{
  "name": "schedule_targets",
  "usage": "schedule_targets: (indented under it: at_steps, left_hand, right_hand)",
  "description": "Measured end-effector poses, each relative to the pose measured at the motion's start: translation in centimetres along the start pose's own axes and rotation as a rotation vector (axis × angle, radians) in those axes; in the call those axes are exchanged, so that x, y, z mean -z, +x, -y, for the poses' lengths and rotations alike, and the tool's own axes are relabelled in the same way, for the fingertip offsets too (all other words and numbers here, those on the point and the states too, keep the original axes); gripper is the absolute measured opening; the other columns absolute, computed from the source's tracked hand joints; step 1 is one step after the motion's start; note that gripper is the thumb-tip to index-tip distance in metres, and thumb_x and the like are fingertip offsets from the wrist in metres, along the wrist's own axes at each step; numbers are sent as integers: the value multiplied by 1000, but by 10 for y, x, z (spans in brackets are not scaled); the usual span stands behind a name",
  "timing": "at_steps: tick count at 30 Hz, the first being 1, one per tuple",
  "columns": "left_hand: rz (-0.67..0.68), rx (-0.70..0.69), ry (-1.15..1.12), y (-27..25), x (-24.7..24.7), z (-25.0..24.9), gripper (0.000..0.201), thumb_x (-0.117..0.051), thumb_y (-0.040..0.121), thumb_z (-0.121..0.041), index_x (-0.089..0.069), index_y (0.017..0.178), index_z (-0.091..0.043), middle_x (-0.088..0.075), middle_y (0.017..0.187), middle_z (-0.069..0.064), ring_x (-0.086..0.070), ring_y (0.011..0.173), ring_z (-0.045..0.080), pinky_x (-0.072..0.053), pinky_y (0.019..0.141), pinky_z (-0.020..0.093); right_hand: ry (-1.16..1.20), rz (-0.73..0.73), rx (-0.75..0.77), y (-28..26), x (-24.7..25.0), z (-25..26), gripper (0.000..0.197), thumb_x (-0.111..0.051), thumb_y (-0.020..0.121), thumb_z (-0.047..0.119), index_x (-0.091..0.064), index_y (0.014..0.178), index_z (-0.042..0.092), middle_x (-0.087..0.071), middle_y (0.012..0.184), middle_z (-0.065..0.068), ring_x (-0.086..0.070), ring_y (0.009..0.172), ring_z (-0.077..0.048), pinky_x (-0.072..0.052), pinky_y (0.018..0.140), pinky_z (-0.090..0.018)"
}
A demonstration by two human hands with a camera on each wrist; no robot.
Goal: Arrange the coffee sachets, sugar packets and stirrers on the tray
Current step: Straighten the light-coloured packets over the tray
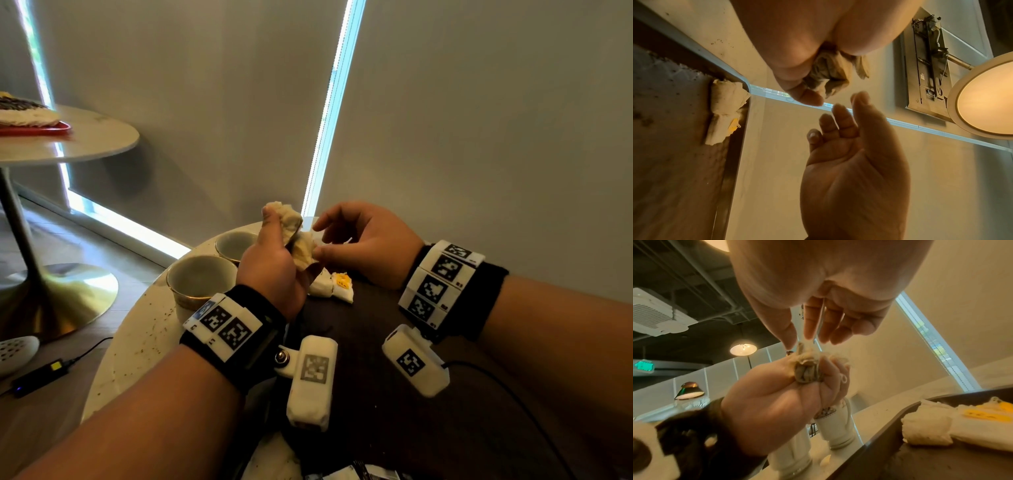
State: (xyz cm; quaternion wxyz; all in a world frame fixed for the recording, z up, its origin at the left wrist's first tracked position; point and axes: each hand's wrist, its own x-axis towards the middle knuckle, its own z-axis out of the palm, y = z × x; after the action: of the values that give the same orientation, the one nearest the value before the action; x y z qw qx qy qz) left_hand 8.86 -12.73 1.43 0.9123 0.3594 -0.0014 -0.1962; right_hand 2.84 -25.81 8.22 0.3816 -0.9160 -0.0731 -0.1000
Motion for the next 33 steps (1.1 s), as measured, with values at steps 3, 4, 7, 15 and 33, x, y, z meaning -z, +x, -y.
schedule_targets:
  at_steps: [3, 4, 7, 15, 33]
  left_hand:
    - [-105, 9, -43, 6, 6, 0, 68, -32, 104, -59, -58, 132, -3, -67, 117, 22, -66, 108, 40, -53, 95, 48]
    - [-122, 59, -156, 12, 9, 3, 81, -15, 103, -60, -50, 140, 2, -61, 121, 27, -58, 115, 50, -46, 98, 54]
    - [-7, 74, -8, 11, 10, 8, 111, 3, 88, -81, -35, 152, 1, -55, 130, 27, -49, 123, 57, -37, 105, 64]
    - [3, -14, -166, 1, -6, 3, 49, -59, 95, -53, -62, 128, -16, -69, 124, 18, -70, 110, 38, -57, 94, 54]
    - [119, -56, 13, 4, 0, 7, 49, -71, 88, -26, -51, 131, -17, -66, 126, 18, -71, 107, 31, -58, 81, 34]
  right_hand:
    - [-109, 34, 47, -1, -5, 0, 41, -87, 73, 24, -65, 105, 37, -67, 96, 9, -65, 84, -3, -50, 69, -17]
    - [-140, 39, 54, -2, -6, 0, 43, -87, 73, 25, -63, 105, 40, -65, 98, 11, -63, 85, -2, -48, 68, -15]
    - [-231, 11, 92, -3, -10, 1, 40, -85, 75, 25, -62, 105, 40, -62, 98, 14, -61, 85, -1, -45, 64, -12]
    - [-134, -69, 57, -2, -7, -1, 16, -74, 87, 17, -72, 86, 32, -73, 80, 11, -67, 70, 1, -52, 65, -15]
    - [367, -244, -152, 2, 1, -9, 15, -63, 93, 1, -52, 95, 10, -70, 76, -13, -67, 58, -18, -51, 51, -29]
